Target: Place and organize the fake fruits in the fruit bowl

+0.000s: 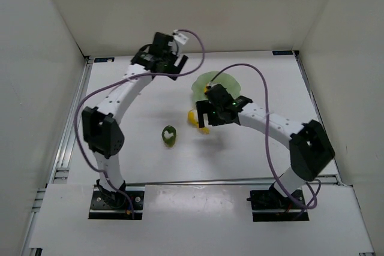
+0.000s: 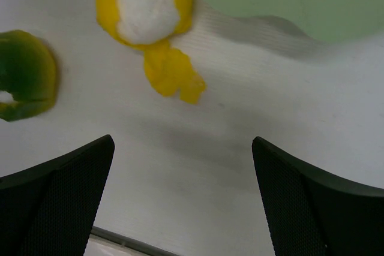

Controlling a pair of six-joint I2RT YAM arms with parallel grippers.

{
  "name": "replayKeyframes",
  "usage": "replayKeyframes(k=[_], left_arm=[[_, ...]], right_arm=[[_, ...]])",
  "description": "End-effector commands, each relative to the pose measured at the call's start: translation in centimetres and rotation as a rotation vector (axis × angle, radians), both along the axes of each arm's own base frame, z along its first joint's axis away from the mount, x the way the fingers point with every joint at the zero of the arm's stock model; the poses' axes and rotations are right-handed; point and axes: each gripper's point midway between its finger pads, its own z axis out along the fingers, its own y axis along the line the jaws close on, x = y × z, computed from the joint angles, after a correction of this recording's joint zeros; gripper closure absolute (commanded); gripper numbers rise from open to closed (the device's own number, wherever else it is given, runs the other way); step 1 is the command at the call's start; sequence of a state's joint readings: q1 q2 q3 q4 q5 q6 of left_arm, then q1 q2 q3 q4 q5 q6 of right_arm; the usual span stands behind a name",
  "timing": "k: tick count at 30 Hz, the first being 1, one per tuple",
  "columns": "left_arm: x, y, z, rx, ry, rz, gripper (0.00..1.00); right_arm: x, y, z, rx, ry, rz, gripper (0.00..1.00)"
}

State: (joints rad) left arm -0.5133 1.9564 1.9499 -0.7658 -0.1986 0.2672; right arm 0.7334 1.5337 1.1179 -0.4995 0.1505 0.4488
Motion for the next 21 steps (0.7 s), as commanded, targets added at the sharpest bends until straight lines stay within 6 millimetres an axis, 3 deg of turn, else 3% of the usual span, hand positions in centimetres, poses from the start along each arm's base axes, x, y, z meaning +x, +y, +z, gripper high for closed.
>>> replayKeyframes(k=[1, 2, 3, 4, 6, 7, 10, 17, 21], left_arm=[[-2.2, 6.6, 4.0, -0.052, -0.060, 0.142, 0.00], [-3.2, 7.7, 4.7, -0.057, -0.069, 0.156, 0.00], [-3.7, 8.9, 4.1, -0.035, -0.059, 0.172, 0.00], [-4.5, 10.7, 2.0, -0.011, -0.013, 0.202, 0.00], [-5.7, 12.5, 2.0, -0.010, -0.012, 0.232, 0.00], [-6.3, 13.8, 0.9, -0.004, 0.017, 0.254, 0.00], [-7.2, 15.8, 0.8, -0.057, 0.027, 0.308, 0.00], [-8.0, 18.7, -0.4, -0.105, 0.067, 0.375, 0.00], [-8.0, 19.2, -0.5, -0.120, 0.071, 0.381, 0.00]], right_arm=[[1.9, 3.9, 0.2, 0.037, -0.028, -0.042, 0.01], [2.9, 4.6, 0.8, 0.055, -0.043, -0.071, 0.01], [3.4, 5.1, 0.7, 0.062, -0.039, -0.097, 0.01], [3.3, 5.6, -0.4, 0.059, 0.002, -0.148, 0.01], [4.4, 6.4, -0.1, 0.073, 0.007, -0.215, 0.01], [3.8, 6.6, -1.5, 0.056, 0.060, -0.258, 0.01], [4.3, 6.9, -2.6, 0.029, 0.098, -0.325, 0.01], [5.9, 6.9, -3.9, -0.062, 0.088, -0.419, 0.01], [6.4, 7.5, -5.3, -0.079, 0.098, -0.419, 0.01]])
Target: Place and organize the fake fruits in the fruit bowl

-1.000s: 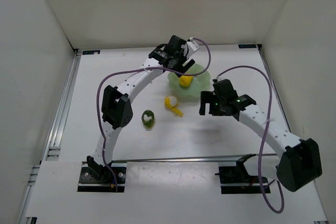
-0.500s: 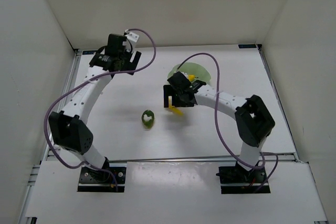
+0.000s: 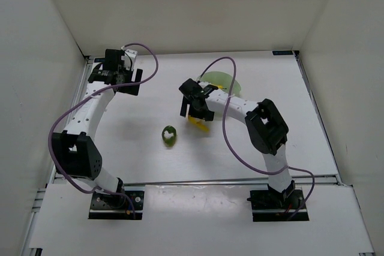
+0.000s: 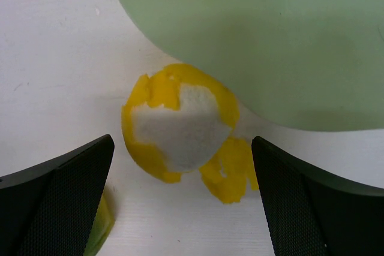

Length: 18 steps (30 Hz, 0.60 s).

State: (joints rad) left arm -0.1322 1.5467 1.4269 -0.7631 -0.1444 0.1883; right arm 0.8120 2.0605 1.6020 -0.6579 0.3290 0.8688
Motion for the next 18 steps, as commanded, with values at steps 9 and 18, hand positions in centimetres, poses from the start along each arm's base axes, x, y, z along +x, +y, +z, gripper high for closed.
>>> replayKeyframes(k=[9, 18], left_arm=[[-0.4, -0.2, 2.2, -0.058, -0.062, -0.009, 0.00], [-1.9, -0.6, 1.0, -0.005, -0.007, -0.078, 0.00]], right_arm=[[0.7, 0.2, 0.1, -0.032, -0.005, -0.025, 0.32], [-1.0, 3.8, 3.6, 0.032, -0.076, 0.224, 0.55]])
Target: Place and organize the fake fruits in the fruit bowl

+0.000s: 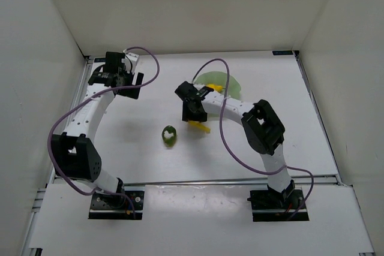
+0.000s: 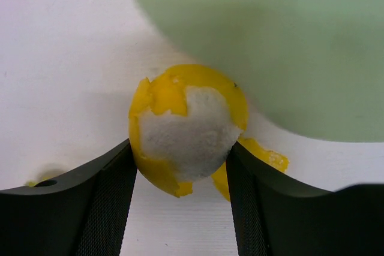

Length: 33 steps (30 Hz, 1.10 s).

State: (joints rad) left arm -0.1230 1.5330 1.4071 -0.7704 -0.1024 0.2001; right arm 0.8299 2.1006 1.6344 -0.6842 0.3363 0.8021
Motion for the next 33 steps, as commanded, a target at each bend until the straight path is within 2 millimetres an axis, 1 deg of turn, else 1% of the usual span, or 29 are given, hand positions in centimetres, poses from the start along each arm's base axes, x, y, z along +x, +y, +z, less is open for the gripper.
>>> replayKeyframes(k=[1, 3, 4, 5, 6, 7, 8, 9, 10, 11, 12, 13, 14, 15, 16, 17, 18, 19, 20, 21, 22, 23, 25, 26, 27, 29, 31, 32, 33], left_arm=[[-2.1, -0.8, 1.1, 0.061, -0.007, -0.089, 0.00], [-3.2, -1.2, 0.9, 0.097, 0.011, -0.135, 0.00], [-3.8, -1.7, 0.7, 0.116, 0.023, -0.176, 0.00], [-4.4, -1.7, 0.3, 0.118, 0.041, -0.191, 0.00], [-5.3, -2.2, -0.2, 0.120, 0.077, -0.222, 0.00], [-5.9, -3.0, -0.7, 0.113, 0.105, -0.263, 0.00], [-6.4, -3.4, -1.0, 0.106, 0.122, -0.280, 0.00], [-7.0, -3.9, -1.2, 0.098, 0.135, -0.299, 0.00], [-7.4, -4.7, -1.5, 0.094, 0.144, -0.339, 0.00], [-7.8, -5.6, -1.6, 0.074, 0.146, -0.369, 0.00], [-8.2, -6.1, -2.0, 0.069, 0.156, -0.390, 0.00], [-8.4, -6.8, -2.0, 0.063, 0.157, -0.413, 0.00], [-8.9, -7.9, -2.1, 0.058, 0.166, -0.452, 0.00], [-9.4, -8.5, -2.3, 0.052, 0.176, -0.476, 0.00], [-9.6, -9.3, -2.6, 0.047, 0.190, -0.502, 0.00], [-10.5, -10.6, -2.8, 0.043, 0.204, -0.548, 0.00], [-11.1, -11.7, -2.9, 0.025, 0.224, -0.589, 0.00], [-11.3, -12.7, -3.0, 0.017, 0.231, -0.620, 0.00], [-12.5, -14.0, -3.1, 0.008, 0.249, -0.665, 0.00], [-12.9, -14.8, -3.5, 0.002, 0.265, -0.692, 0.00], [-13.2, -15.3, -3.5, 0.005, 0.266, -0.711, 0.00], [-13.5, -16.0, -4.3, 0.003, 0.297, -0.733, 0.00], [-14.3, -16.8, -5.4, 0.018, 0.335, -0.767, 0.00], [-14.7, -17.0, -6.7, 0.025, 0.379, -0.765, 0.00], [-14.8, -17.1, -7.2, 0.041, 0.394, -0.770, 0.00], [-14.7, -16.7, -9.0, 0.075, 0.447, -0.755, 0.00], [-14.3, -16.4, -10.1, 0.121, 0.459, -0.731, 0.00], [-14.0, -16.3, -11.1, 0.141, 0.477, -0.722, 0.00], [-13.7, -16.2, -11.5, 0.149, 0.481, -0.707, 0.00]], right_arm=[[-1.6, 4.3, 6.3, 0.115, -0.105, 0.230, 0.55], [-2.5, 4.8, 8.1, 0.157, -0.122, 0.291, 0.56], [-3.3, 5.3, 10.5, 0.210, -0.153, 0.323, 0.56], [-3.7, 4.8, 10.9, 0.214, -0.157, 0.324, 0.56], [-3.1, 4.1, 11.8, 0.225, -0.183, 0.304, 0.56], [-2.7, 3.2, 14.0, 0.256, -0.230, 0.272, 0.56], [-2.2, 2.2, 14.5, 0.254, -0.248, 0.240, 0.56], [-0.9, 0.4, 14.6, 0.244, -0.267, 0.189, 0.56], [0.2, -1.1, 15.4, 0.235, -0.301, 0.133, 0.56], [1.2, -2.2, 15.5, 0.226, -0.311, 0.089, 0.56], [2.9, -4.5, 15.3, 0.217, -0.306, 0.013, 0.56], [3.6, -5.8, 13.8, 0.188, -0.272, -0.027, 0.56], [4.5, -6.5, 14.1, 0.186, -0.259, -0.050, 0.55], [6.0, -8.3, 13.8, 0.168, -0.249, -0.101, 0.50], [6.8, -8.7, 12.3, 0.151, -0.206, -0.115, 0.45], [7.1, -9.1, 12.0, 0.143, -0.177, -0.115, 0.42], [9.0, -9.5, 12.6, 0.155, -0.183, -0.109, 0.37], [9.6, -9.3, 12.9, 0.177, -0.182, -0.096, 0.28], [10.3, -10.4, 13.1, 0.166, -0.178, -0.113, 0.23], [11.4, -10.5, 14.2, 0.182, -0.208, -0.124, 0.16], [11.6, -10.8, 14.2, 0.182, -0.199, -0.121, 0.02], [12.1, -11.1, 14.8, 0.195, -0.209, -0.127, 0.00], [12.4, -12.6, 14.8, 0.185, -0.199, -0.158, 0.00], [12.5, -13.2, 15.6, 0.192, -0.216, -0.170, 0.00], [12.0, -13.4, 16.6, 0.196, -0.233, -0.161, 0.00], [11.1, -14.7, 17.4, 0.178, -0.253, -0.173, 0.00], [10.5, -15.2, 17.7, 0.168, -0.267, -0.166, 0.00], [10.0, -15.7, 18.5, 0.161, -0.286, -0.161, 0.00], [9.4, -16.2, 17.8, 0.142, -0.272, -0.168, 0.00]])
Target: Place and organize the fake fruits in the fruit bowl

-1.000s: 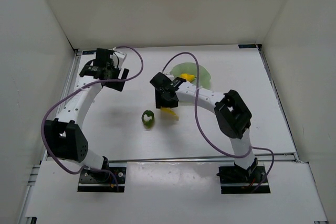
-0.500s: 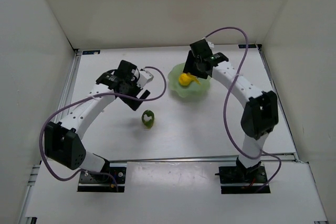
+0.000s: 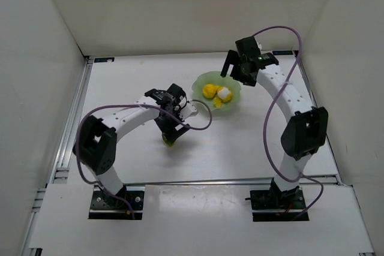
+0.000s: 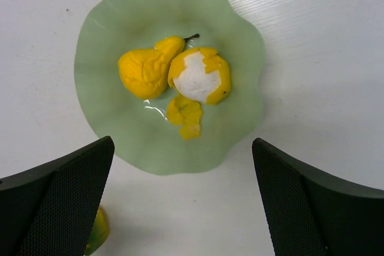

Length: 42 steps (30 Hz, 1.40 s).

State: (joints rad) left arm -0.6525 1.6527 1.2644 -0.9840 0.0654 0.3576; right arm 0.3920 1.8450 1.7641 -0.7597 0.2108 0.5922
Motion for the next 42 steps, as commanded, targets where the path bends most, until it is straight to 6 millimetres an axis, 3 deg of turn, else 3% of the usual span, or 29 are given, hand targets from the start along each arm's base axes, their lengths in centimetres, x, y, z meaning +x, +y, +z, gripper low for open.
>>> replayKeyframes(k=[1, 2, 4, 11, 14, 15, 18, 19, 20, 22, 25, 27, 29, 30, 31, 33, 34, 35, 36, 37, 38, 41, 42], left_arm=[[0.9, 0.2, -1.4, 0.045, -0.024, 0.024, 0.00], [1.2, 0.3, -2.2, 0.067, -0.018, 0.027, 0.00], [1.7, 0.3, -2.9, 0.081, -0.026, 0.040, 0.00], [1.9, -0.5, -5.0, 0.066, 0.028, 0.049, 0.00], [2.0, -1.0, -4.7, 0.026, 0.043, 0.050, 0.17], [2.4, -1.1, -4.4, 0.009, 0.043, 0.059, 0.31], [2.9, -1.0, -3.2, -0.024, 0.030, 0.074, 0.47], [3.0, -1.1, -2.4, -0.033, 0.019, 0.074, 0.57], [3.1, -1.1, -1.3, -0.040, 0.004, 0.063, 0.58], [3.4, -1.4, 0.1, -0.054, -0.014, 0.063, 0.58], [5.2, -2.6, 3.8, -0.112, -0.098, 0.052, 0.58], [6.6, -4.5, 6.9, -0.161, -0.182, 0.018, 0.58], [8.6, -6.4, 8.0, -0.200, -0.245, 0.010, 0.57], [10.1, -7.3, 9.8, -0.233, -0.302, 0.014, 0.54], [10.9, -8.4, 10.4, -0.259, -0.325, 0.014, 0.54], [13.1, -10.2, 9.5, -0.271, -0.332, 0.025, 0.54], [14.7, -11.6, 11.6, -0.317, -0.375, 0.042, 0.54], [15.9, -12.5, 9.5, -0.299, -0.352, 0.043, 0.54], [16.8, -13.2, 9.5, -0.310, -0.357, 0.054, 0.51], [18.2, -14.3, 11.2, -0.346, -0.401, 0.053, 0.50], [19.0, -14.9, 9.5, -0.333, -0.385, 0.053, 0.45], [20.9, -16.1, 10.6, -0.360, -0.436, 0.059, 0.30], [21.3, -16.0, 10.6, -0.353, -0.449, 0.067, 0.07]], right_arm=[[-1.9, -1.3, 2.7, -0.024, -0.062, 0.019, 0.00], [-2.3, -1.7, 3.4, -0.025, -0.084, 0.011, 0.00], [-3.5, -2.2, 1.9, -0.038, -0.053, 0.011, 0.00], [-5.9, -3.9, 0.7, -0.066, -0.035, -0.028, 0.00], [-6.4, -4.0, 0.5, -0.059, -0.035, -0.035, 0.00], [-6.6, -4.1, 0.1, -0.064, -0.024, -0.035, 0.00], [-7.1, -4.3, 0.2, -0.063, -0.027, -0.035, 0.00], [-7.3, -4.4, 0.2, -0.062, -0.028, -0.035, 0.00], [-7.3, -4.4, 0.2, -0.062, -0.028, -0.035, 0.00], [-7.6, -4.9, 0.7, -0.051, -0.040, -0.052, 0.00], [-8.5, -6.7, -0.1, -0.051, -0.022, -0.099, 0.00], [-9.0, -8.0, -0.5, -0.033, -0.018, -0.153, 0.00], [-9.4, -9.0, -0.8, -0.020, -0.020, -0.193, 0.00], [-10.0, -9.9, -1.1, -0.010, -0.015, -0.232, 0.00], [-10.2, -10.5, -1.1, -0.010, -0.015, -0.244, 0.00], [-10.7, -11.6, -0.9, 0.002, -0.026, -0.285, 0.00], [-11.0, -12.1, -1.0, -0.005, -0.029, -0.299, 0.00], [-11.3, -12.9, -1.0, -0.004, -0.033, -0.319, 0.00], [-11.5, -13.2, -1.0, -0.003, -0.034, -0.329, 0.00], [-11.6, -13.3, -0.7, -0.010, -0.044, -0.317, 0.00], [-11.8, -13.9, -0.5, -0.007, -0.053, -0.334, 0.00], [-12.4, -15.1, 0.1, -0.023, -0.066, -0.346, 0.00], [-12.4, -15.6, 0.1, -0.031, -0.065, -0.350, 0.00]])
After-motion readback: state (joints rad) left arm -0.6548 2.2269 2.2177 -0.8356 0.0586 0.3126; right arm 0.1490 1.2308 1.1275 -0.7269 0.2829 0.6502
